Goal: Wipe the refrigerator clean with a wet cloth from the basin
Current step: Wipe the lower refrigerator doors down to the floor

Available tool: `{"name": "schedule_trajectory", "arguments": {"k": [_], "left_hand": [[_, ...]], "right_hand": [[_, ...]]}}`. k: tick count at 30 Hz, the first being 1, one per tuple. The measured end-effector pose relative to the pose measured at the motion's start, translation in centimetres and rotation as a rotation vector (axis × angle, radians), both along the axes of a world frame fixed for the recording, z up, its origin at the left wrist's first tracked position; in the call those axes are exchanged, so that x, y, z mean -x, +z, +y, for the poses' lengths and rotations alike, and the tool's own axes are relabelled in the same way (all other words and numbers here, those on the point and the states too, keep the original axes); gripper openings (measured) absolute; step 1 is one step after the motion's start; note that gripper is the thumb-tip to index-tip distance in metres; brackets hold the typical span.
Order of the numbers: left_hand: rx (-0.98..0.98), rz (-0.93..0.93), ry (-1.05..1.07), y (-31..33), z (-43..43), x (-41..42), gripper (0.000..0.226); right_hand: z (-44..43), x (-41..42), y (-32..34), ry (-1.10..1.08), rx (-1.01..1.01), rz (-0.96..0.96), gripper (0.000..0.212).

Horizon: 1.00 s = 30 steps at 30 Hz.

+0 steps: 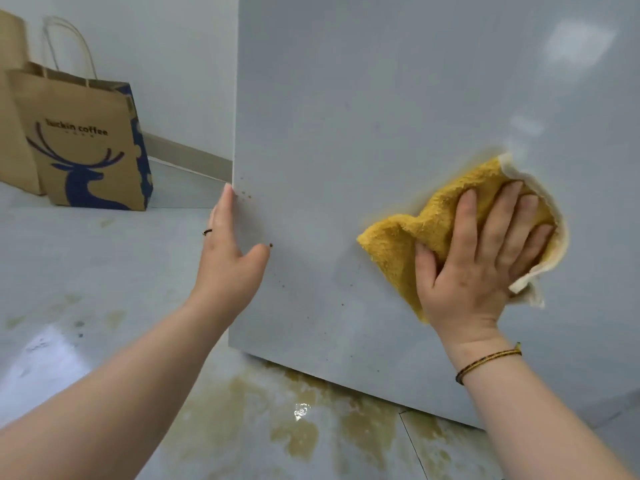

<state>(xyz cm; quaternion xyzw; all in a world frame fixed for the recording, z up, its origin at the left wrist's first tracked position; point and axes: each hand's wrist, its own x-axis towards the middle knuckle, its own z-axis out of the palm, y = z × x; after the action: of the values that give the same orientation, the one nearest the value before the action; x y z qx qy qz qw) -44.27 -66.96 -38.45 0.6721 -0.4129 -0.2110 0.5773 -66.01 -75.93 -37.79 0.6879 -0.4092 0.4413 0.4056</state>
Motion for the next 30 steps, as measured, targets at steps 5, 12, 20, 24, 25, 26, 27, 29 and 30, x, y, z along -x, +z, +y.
{"name": "schedule_trajectory", "arguments": {"k": [5,12,20,24,25,26,27,29,30], "left_hand": [[0.093,0.148,-0.013,0.1,-0.2,-1.6,0.064],[0.094,0.264,-0.11,1.5,0.1,-3.3,0.053],[0.045,0.29,-0.263,2.1,-0.2,-6.1,0.051],[0.029,0.31,-0.34,1.9,-0.3,-6.6,0.05],[0.034,0.32,-0.355,1.8,-0.4,-6.6,0.051],[0.04,0.344,-0.362,1.7,-0.4,-6.6,0.052],[0.045,0.375,-0.359,1.6,-0.5,-6.7,0.052],[0.058,0.411,-0.354,1.5,-0.7,-6.7,0.053],[0.063,0.411,-0.362,1.5,-0.7,-6.7,0.053]], "right_hand": [[0.8,-5.2,-2.9,0.018,-0.011,0.043,0.064],[0.9,-7.2,-3.0,0.184,-0.064,0.633,0.059],[0.8,-14.5,10.4,0.087,0.093,0.017,0.064],[0.9,-15.2,5.6,0.155,0.036,0.254,0.063],[1.0,-15.0,3.9,0.173,-0.003,0.344,0.062],[1.2,-14.8,2.3,0.182,-0.043,0.422,0.061],[1.5,-14.7,0.7,0.177,-0.071,0.486,0.06],[2.0,-14.4,-2.3,0.163,-0.094,0.603,0.063],[2.2,-14.3,-3.7,0.147,-0.113,0.694,0.07]]}}
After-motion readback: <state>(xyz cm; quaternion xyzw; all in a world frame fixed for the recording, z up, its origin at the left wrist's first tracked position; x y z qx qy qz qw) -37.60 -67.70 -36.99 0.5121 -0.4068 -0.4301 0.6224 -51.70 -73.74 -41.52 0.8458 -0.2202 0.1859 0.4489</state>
